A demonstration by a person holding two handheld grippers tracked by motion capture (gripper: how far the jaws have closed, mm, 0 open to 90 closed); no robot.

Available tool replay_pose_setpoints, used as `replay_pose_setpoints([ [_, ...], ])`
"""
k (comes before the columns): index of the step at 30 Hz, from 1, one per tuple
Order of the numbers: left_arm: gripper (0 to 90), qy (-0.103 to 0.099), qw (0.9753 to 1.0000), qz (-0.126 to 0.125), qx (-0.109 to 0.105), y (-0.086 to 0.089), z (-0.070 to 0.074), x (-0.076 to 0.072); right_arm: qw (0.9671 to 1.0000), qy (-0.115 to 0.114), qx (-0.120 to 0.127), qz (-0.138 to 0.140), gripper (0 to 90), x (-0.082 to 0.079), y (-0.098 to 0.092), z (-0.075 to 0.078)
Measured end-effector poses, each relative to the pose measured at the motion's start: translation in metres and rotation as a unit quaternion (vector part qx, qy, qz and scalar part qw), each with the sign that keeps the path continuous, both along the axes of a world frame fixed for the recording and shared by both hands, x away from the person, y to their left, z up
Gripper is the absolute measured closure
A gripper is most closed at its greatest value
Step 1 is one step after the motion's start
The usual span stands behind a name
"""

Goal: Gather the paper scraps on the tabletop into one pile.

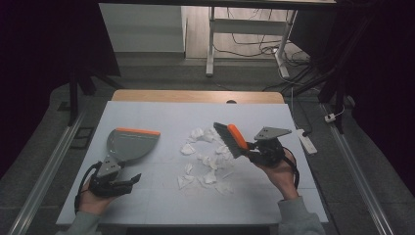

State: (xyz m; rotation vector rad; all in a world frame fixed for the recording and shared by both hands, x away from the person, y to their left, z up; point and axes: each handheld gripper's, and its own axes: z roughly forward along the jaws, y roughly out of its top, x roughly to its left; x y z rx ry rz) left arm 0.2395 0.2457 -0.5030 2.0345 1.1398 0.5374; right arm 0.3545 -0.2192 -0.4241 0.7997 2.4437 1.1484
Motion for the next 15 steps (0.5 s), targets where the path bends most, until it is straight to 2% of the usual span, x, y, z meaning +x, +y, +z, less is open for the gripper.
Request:
replay_pose_setpoints([
  [2, 28.5, 0.0, 1.0, -0.003, -0.002, -0.001, 0.0, 0.0, 1.0, 0.009, 0.0, -0.002, 70.2, 0.007, 0.002, 0.002],
  [9, 28.5, 0.002, 0.9999, -0.013, 0.003, -0.003, -0.002, 0.001, 0.9982, 0.029, -0.051, -0.013, 70.3, 0.04, 0.017, 0.011],
  [13, 28.5, 0.003, 0.9999, -0.012, 0.0, -0.002, -0.002, 0.002, 0.9957, 0.042, -0.078, -0.024, 70.3, 0.063, 0.025, 0.015],
  [14, 28.5, 0.004, 0.9999, -0.013, 0.002, -0.002, -0.003, 0.002, 0.9934, 0.048, -0.101, -0.028, 70.3, 0.076, 0.031, 0.016],
  [15, 28.5, 0.005, 0.9999, -0.013, 0.002, -0.002, -0.003, 0.003, 0.9934, 0.048, -0.101, -0.028, 70.3, 0.076, 0.031, 0.016],
])
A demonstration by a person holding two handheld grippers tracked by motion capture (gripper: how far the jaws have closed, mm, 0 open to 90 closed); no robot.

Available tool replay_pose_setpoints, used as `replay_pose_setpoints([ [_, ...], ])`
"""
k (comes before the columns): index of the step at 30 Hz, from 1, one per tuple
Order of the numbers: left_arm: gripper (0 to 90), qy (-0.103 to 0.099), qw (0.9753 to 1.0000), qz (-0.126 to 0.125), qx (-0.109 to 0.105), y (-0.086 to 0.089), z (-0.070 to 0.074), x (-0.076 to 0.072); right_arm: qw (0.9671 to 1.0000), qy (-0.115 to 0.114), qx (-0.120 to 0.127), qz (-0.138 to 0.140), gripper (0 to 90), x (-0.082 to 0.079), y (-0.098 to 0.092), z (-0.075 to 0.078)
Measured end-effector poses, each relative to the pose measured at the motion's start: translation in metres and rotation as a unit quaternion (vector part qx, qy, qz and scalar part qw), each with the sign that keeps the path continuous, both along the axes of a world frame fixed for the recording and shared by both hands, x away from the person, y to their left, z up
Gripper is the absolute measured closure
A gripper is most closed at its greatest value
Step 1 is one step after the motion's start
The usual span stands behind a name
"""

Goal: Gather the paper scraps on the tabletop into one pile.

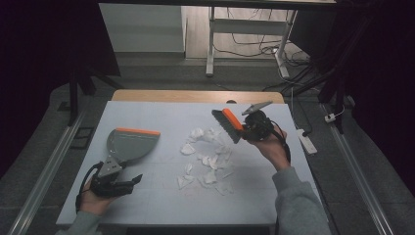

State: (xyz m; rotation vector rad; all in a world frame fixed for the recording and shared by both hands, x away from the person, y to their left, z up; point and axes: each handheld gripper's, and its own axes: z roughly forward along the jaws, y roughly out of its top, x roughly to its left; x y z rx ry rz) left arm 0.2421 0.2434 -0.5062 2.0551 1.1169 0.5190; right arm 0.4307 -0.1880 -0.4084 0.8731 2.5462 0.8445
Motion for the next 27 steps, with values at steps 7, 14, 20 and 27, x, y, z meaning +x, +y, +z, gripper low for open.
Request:
replay_pose_setpoints([
  [7, 28.5, 0.0, 1.0, -0.003, 0.0, 0.0, -0.001, 0.0, 0.9973, 0.035, -0.061, -0.019, 70.3, 0.039, 0.019, -0.014],
  [14, 28.5, 0.003, 1.0, -0.006, 0.0, 0.0, -0.002, 0.002, 0.993, 0.049, -0.102, -0.035, 70.3, 0.06, 0.034, -0.026],
  [20, 28.5, 0.004, 1.0, -0.006, -0.001, 0.0, -0.003, 0.002, 0.9898, 0.054, -0.128, -0.034, 70.3, 0.069, 0.044, -0.035],
  [27, 28.5, 0.004, 1.0, -0.005, -0.002, 0.0, -0.004, 0.003, 0.9864, 0.055, -0.154, -0.02, 70.3, 0.078, 0.057, -0.038],
])
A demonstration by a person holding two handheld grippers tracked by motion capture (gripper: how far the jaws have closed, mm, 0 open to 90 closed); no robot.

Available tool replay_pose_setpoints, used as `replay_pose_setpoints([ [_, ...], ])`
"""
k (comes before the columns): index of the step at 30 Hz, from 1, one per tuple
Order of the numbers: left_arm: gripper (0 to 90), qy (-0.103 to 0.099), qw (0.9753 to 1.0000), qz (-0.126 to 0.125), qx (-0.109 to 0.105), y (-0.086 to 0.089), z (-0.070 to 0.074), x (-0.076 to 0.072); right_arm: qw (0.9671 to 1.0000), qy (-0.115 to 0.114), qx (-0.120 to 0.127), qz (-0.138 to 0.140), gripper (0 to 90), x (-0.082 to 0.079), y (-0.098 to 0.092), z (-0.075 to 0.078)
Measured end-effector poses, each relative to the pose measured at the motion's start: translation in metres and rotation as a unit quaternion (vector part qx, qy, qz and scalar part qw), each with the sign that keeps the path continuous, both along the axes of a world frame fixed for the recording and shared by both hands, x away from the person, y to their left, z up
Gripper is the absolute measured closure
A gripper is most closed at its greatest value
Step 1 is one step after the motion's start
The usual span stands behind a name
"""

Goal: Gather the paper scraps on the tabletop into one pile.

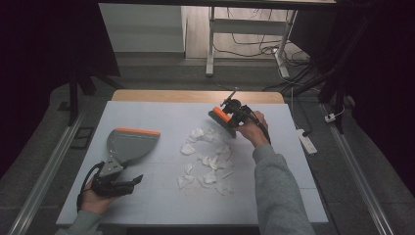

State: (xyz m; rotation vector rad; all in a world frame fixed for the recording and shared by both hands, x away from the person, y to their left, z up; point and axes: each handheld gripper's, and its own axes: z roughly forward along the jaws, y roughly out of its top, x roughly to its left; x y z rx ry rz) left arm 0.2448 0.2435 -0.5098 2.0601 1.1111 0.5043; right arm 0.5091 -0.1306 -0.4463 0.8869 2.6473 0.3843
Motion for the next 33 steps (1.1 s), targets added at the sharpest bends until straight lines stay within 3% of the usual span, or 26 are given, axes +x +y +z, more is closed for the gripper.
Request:
replay_pose_setpoints([
  [6, 28.5, 0.0, 1.0, 0.001, 0.0, 0.001, 0.0, 0.0, 0.9987, 0.017, -0.022, 0.043, 70.4, 0.0, 0.021, -0.004],
  [11, 28.5, 0.001, 1.0, 0.0, 0.001, 0.0, 0.0, 0.0, 0.9935, 0.018, -0.057, 0.097, 70.6, -0.013, 0.028, -0.006],
  [15, 28.5, 0.003, 1.0, -0.003, 0.002, -0.002, -0.001, 0.0, 0.9895, 0.042, -0.042, 0.132, 70.5, -0.028, 0.027, -0.002],
  [16, 28.5, 0.003, 1.0, -0.003, 0.001, -0.002, -0.001, 0.0, 0.9849, 0.049, -0.05, 0.158, 70.5, -0.038, 0.027, -0.001],
  [19, 28.5, 0.003, 1.0, -0.002, 0.0, -0.002, -0.001, 0.0, 0.9833, 0.056, -0.038, 0.169, 70.5, -0.049, 0.025, -0.001],
  [23, 28.5, 0.004, 1.0, -0.003, 0.0, -0.003, -0.001, -0.001, 0.9837, 0.064, -0.002, 0.168, 70.5, -0.064, 0.016, 0.004],
  [25, 28.5, 0.004, 1.0, -0.003, 0.001, -0.003, -0.001, -0.001, 0.9854, 0.049, 0.021, 0.162, 70.5, -0.067, 0.009, 0.01],
  [26, 28.5, 0.005, 1.0, -0.003, 0.001, -0.004, -0.001, -0.001, 0.9881, 0.028, 0.036, 0.147, 70.4, -0.068, 0.003, 0.019],
  [33, 28.5, 0.004, 1.0, -0.001, 0.002, -0.004, -0.001, -0.001, 0.9911, -0.003, 0.072, 0.112, 70.4, -0.067, -0.011, 0.035],
])
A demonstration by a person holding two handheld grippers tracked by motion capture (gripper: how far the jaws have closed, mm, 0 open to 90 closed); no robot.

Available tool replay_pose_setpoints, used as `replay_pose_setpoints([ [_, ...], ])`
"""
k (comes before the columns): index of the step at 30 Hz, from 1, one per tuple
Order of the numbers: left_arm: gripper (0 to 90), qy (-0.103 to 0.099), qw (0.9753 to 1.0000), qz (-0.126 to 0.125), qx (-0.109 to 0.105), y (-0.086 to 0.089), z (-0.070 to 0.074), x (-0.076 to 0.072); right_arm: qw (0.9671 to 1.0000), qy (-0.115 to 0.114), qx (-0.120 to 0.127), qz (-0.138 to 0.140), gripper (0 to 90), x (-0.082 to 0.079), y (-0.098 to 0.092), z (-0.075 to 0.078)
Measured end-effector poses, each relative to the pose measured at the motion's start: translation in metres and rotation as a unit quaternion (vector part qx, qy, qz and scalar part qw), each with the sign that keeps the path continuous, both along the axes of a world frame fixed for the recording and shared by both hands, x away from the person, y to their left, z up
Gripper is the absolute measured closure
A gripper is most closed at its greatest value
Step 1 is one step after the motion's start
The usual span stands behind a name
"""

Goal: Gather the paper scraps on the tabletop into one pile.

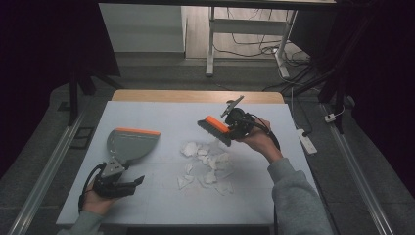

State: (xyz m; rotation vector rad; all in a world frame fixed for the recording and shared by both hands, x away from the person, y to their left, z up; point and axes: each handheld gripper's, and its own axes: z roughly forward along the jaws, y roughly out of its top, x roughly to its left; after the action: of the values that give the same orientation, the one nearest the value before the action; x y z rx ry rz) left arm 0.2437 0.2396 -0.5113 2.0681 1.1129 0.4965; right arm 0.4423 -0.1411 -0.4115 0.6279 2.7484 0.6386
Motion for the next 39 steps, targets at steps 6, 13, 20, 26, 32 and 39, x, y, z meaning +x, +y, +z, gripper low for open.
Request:
replay_pose_setpoints([
  [6, 28.5, -0.001, 1.0, 0.0, -0.001, 0.0, 0.0, 0.0, 0.9982, -0.003, 0.058, -0.013, 70.4, 0.0, -0.004, 0.005],
  [13, 28.5, 0.0, 1.0, 0.001, -0.001, 0.001, 0.0, 0.0, 0.9954, 0.004, 0.094, -0.017, 70.4, -0.001, -0.001, 0.012],
  [20, 28.5, 0.0, 1.0, 0.002, 0.0, 0.001, 0.0, 0.0, 0.9938, 0.012, 0.11, 0.0, 70.4, -0.009, 0.026, 0.007],
  [26, 28.5, -0.002, 1.0, 0.002, 0.0, 0.002, 0.0, 0.0, 0.9903, 0.029, 0.136, 0.007, 70.4, -0.014, 0.065, -0.001],
  [32, 28.5, -0.001, 1.0, 0.003, -0.002, 0.003, 0.0, 0.0, 0.9882, 0.035, 0.149, 0.014, 70.4, -0.014, 0.101, -0.013],
  [39, 28.5, -0.002, 1.0, 0.002, -0.002, 0.003, 0.0, 0.0, 0.9879, 0.053, 0.146, 0.0, 70.3, -0.012, 0.115, -0.034],
])
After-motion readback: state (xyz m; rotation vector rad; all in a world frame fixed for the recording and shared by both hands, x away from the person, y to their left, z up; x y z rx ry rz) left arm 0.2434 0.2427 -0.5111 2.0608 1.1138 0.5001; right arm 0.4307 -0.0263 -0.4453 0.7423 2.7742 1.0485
